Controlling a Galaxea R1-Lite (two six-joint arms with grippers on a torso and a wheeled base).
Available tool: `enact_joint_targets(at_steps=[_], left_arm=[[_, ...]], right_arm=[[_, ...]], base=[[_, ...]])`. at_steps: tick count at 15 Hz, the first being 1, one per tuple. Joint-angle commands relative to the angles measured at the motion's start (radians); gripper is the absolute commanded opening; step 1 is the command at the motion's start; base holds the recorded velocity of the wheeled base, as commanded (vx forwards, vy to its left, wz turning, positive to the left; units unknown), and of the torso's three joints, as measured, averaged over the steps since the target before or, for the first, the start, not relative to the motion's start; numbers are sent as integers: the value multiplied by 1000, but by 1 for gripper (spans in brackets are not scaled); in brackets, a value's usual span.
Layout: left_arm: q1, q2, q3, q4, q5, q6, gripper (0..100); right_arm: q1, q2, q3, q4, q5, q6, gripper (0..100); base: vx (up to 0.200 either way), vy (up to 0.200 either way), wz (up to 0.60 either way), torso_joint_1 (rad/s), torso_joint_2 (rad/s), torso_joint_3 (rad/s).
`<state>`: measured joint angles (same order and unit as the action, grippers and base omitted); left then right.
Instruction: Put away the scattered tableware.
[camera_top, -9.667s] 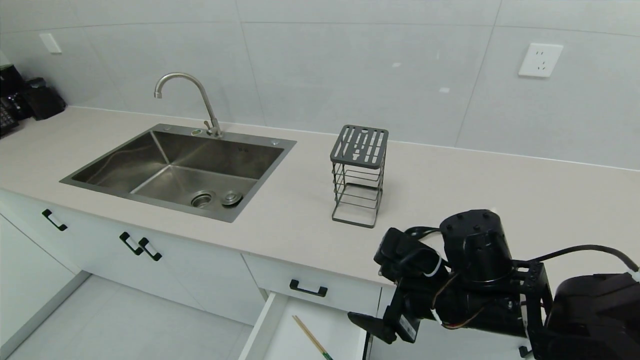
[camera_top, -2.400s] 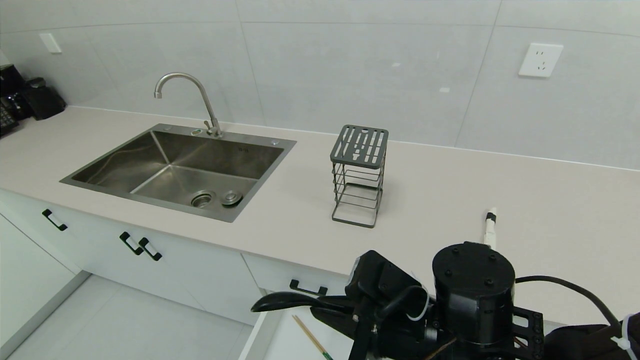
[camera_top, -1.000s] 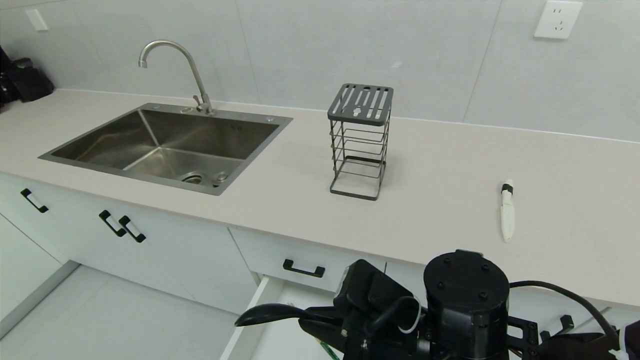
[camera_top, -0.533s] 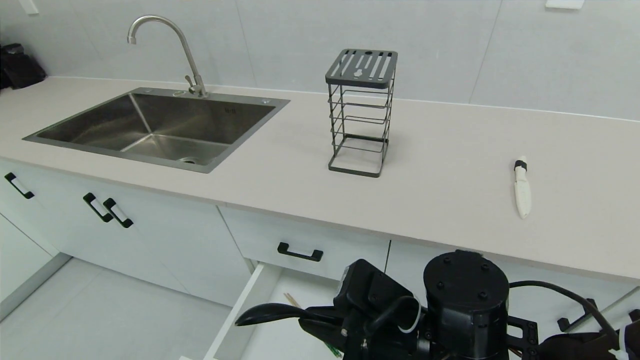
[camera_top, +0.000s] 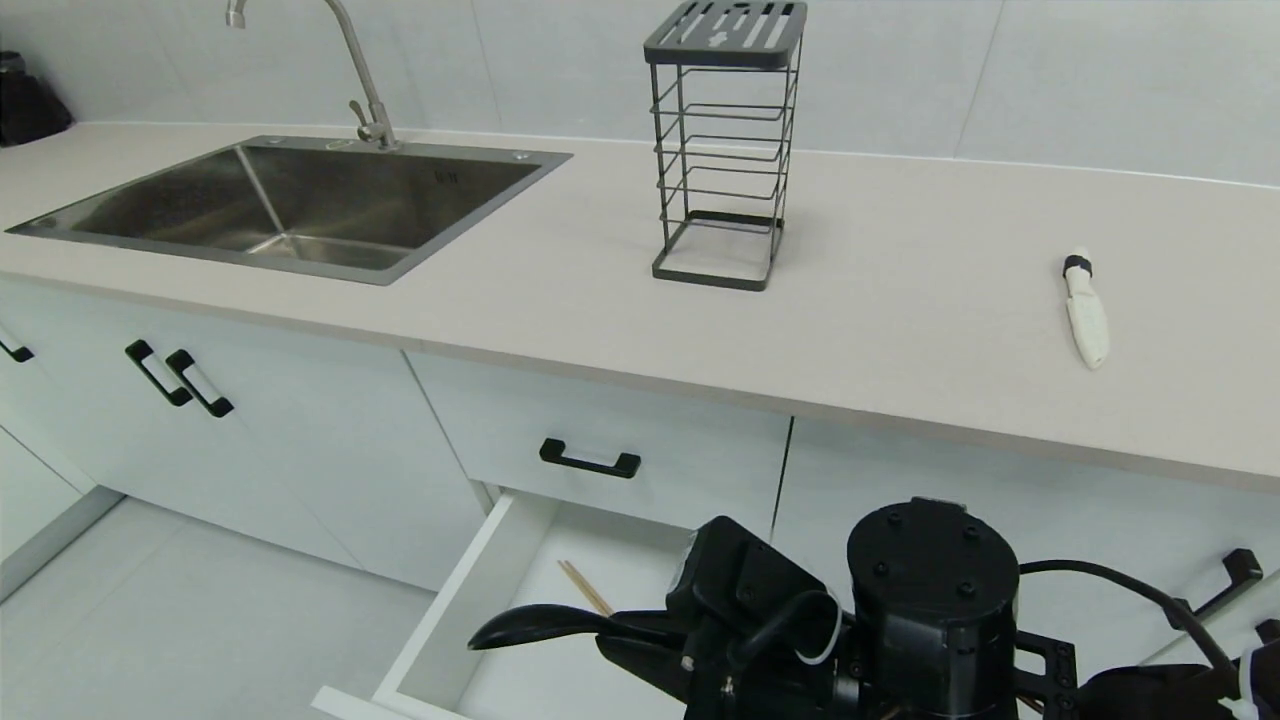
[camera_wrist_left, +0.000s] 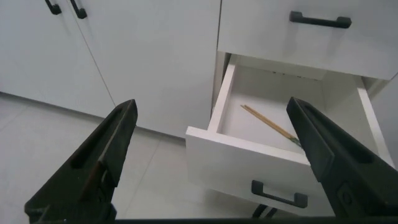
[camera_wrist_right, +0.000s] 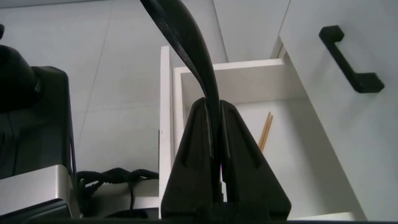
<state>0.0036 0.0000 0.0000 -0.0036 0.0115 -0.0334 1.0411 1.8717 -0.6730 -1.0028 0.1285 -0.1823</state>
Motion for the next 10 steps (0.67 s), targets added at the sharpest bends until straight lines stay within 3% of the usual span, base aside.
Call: enact_joint_targets(at_steps=[1, 5, 7, 10], left_arm=[[1, 0, 0, 1, 1, 0, 100], [-1, 0, 0, 1, 1, 0, 100], [1, 0, 0, 1, 1, 0, 100], [1, 0, 0, 1, 1, 0, 100]], right_arm=[[1, 0, -10, 1, 0, 0, 0], [1, -3, -62, 19, 11, -19, 0], [8, -26, -111, 95, 17, -37, 0], [20, -101, -223, 411, 29, -52, 0]], base=[[0, 0, 0, -256, 476, 227], [0, 0, 0, -248, 393, 139], [0, 0, 0, -254, 337, 122], [0, 0, 0, -235, 310, 123]])
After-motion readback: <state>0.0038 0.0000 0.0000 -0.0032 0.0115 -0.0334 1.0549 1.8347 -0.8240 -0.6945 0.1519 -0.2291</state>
